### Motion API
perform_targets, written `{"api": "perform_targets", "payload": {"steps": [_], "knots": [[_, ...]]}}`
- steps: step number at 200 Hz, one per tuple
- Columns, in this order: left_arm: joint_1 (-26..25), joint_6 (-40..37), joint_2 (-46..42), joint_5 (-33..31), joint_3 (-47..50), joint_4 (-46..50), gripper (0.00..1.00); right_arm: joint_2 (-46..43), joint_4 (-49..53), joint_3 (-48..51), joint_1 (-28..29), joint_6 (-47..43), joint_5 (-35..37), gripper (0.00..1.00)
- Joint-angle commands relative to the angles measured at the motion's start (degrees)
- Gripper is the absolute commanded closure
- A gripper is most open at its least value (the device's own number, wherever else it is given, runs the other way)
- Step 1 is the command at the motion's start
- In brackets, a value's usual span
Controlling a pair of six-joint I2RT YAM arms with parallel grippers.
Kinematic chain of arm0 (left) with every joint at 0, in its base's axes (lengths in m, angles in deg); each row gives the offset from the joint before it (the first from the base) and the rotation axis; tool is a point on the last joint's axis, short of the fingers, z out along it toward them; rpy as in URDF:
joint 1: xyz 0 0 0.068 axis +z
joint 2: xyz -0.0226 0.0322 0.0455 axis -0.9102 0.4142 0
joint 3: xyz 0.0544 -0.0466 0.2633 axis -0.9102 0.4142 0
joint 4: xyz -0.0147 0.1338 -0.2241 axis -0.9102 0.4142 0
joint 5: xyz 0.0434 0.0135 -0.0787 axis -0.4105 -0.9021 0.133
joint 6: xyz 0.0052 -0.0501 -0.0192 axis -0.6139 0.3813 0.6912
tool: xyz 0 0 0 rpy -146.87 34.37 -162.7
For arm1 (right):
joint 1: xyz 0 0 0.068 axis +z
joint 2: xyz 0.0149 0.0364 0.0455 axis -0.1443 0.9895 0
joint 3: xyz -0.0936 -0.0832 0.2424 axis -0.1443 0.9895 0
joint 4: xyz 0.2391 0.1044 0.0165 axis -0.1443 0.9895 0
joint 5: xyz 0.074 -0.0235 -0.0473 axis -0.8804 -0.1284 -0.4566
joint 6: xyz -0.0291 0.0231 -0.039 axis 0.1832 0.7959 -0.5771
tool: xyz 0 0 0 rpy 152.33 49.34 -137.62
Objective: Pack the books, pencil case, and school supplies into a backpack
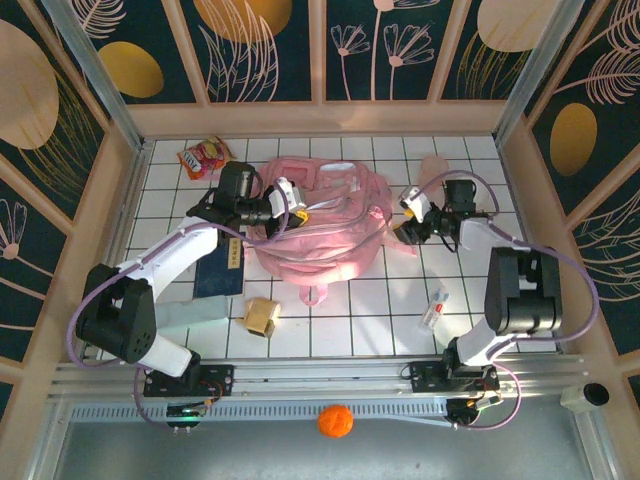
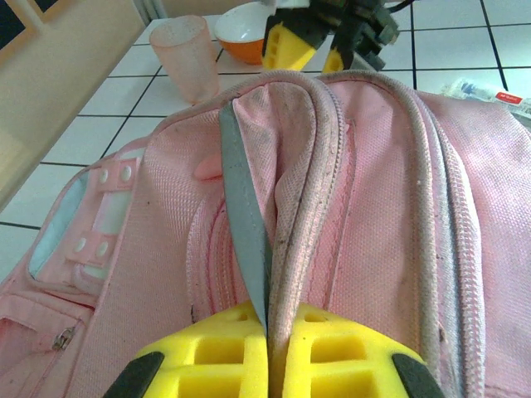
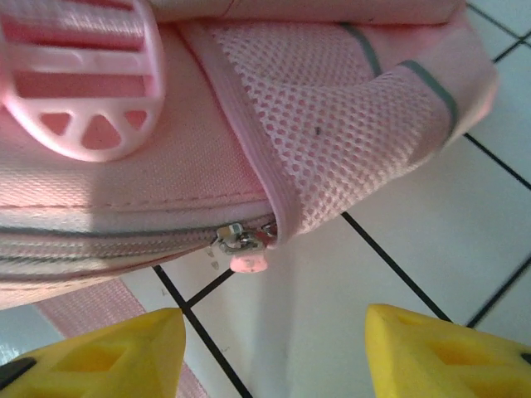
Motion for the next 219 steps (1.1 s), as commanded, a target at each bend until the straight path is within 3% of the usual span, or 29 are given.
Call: {"api": "perform_targets", "payload": {"steps": [1,28,87,121,171,202,219], "knots": [[0.5,0.5,-2.7,5.9,-3.7,-7.8,1.0,3.4,6.6,-4.2,-0.2,-6.1,-4.0,0.43],[0.7,0.6,-2.8,5.6,-3.6,-8.2,1.0,6.8,12.0,-7.4,0.6,-9.7,-4.5,0.47],[0.7,1.3,-2.5,7.4,-3.9,-8.7,1.0,8.6,4.9,-8.1,2.0,-6.1,-8.8,0.47],[0.7,2.0,-2.0,6.7,-3.4,-9.6,1.0,8.6,5.4,-8.5,1.8,-5.7,-10.4,0.61],[0.7,2.7,-1.2,0.1,-3.2,-10.1,1.0,4.6,8.7,-8.1,1.4,-4.5,-10.7,0.88],[0.7,3.3,-1.2,-4.2,-2.6,-10.5,1.0,2.7,10.0,-8.0,1.4,-3.3,-9.9,1.0],[0.7,3.8,-1.5,-7.7,-1.8,-11.5,1.0,2.1,10.6,-8.1,1.3,-2.3,-9.8,1.0]]}}
